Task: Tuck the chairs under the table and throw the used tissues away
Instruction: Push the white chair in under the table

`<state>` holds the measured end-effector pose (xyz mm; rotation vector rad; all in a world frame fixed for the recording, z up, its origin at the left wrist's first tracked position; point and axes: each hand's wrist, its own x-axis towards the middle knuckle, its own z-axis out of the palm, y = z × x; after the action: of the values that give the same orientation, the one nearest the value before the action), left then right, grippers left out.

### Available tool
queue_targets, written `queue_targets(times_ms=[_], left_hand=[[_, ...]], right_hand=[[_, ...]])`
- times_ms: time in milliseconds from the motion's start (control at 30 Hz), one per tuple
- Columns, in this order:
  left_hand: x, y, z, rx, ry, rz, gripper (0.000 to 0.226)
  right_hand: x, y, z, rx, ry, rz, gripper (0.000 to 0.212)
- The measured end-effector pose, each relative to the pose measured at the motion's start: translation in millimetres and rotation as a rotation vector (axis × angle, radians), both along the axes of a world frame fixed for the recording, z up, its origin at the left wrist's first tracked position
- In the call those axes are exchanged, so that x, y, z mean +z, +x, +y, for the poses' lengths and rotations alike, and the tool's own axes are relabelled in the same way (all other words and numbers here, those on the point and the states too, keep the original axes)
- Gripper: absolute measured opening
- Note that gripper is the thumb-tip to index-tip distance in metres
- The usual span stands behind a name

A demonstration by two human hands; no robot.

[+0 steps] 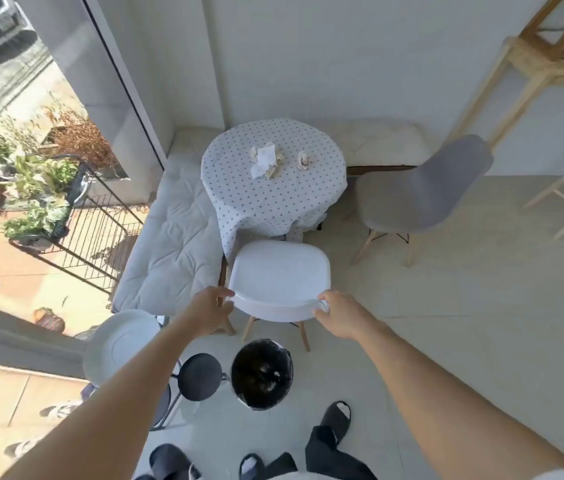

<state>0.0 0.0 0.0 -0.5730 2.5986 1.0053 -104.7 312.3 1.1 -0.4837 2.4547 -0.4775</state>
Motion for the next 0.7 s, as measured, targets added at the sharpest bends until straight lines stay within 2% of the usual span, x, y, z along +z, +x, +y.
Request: queue_targets(times_ms=[300, 467, 567, 700], left_hand=[[-24, -25, 45, 0.052, 0.018, -0.127, 0.036], [-38, -29, 50, 0.067, -0.029, -0.101, 0.034], [-60, -42, 46, 0.085, -0.037, -0.112, 0.045], [-104, -61, 29, 0.031, -0.008, -0.178, 0.054]], right_hand=[[-42, -43, -8, 0.124, 0.011, -0.090, 0.048], [-69, -49, -24, 0.203, 0.029, -0.131, 0.053], [-85, -56, -41, 0.248, 0.079, -0.088, 0.055], [-108, -66, -64, 0.307, 0.142, -0.074, 0.046]])
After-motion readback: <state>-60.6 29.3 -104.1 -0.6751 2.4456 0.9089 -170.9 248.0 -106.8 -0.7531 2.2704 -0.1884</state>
